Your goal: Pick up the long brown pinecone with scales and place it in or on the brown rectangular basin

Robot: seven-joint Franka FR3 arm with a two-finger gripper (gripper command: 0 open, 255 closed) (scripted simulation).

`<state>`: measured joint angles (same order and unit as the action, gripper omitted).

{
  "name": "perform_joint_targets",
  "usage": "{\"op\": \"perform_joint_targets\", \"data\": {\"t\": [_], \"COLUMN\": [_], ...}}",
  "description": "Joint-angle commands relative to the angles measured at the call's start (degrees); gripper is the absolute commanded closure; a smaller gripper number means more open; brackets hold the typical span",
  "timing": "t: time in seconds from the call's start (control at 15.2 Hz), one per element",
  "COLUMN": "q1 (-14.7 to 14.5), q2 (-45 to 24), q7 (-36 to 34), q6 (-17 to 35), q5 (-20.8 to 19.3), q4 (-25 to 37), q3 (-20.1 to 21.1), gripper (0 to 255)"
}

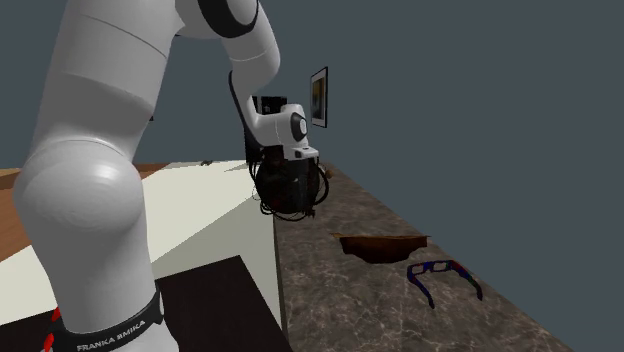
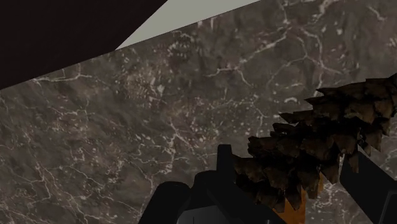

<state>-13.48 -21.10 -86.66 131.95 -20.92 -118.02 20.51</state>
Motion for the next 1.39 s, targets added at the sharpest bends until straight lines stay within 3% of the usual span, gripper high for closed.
{"op": "perform_joint_targets", "data": {"t": [0.0,0.26,0.59,1.32], "q1": [0.29,0.7,4.14,10.35], "q2": [1.11,3.22,0.57,-9.17], "q7": [0.76,1.94,8.0,20.57], "q6": [-1.28,-3.59,-4.75,-9.91], "q5": [0.79,2.22,1.82,1.35], "q4": [0.31,0.77,5.51,22.36], "q3": [0.35,0.95,-1.3,-5.37], "gripper": [255,255,255,255]}}
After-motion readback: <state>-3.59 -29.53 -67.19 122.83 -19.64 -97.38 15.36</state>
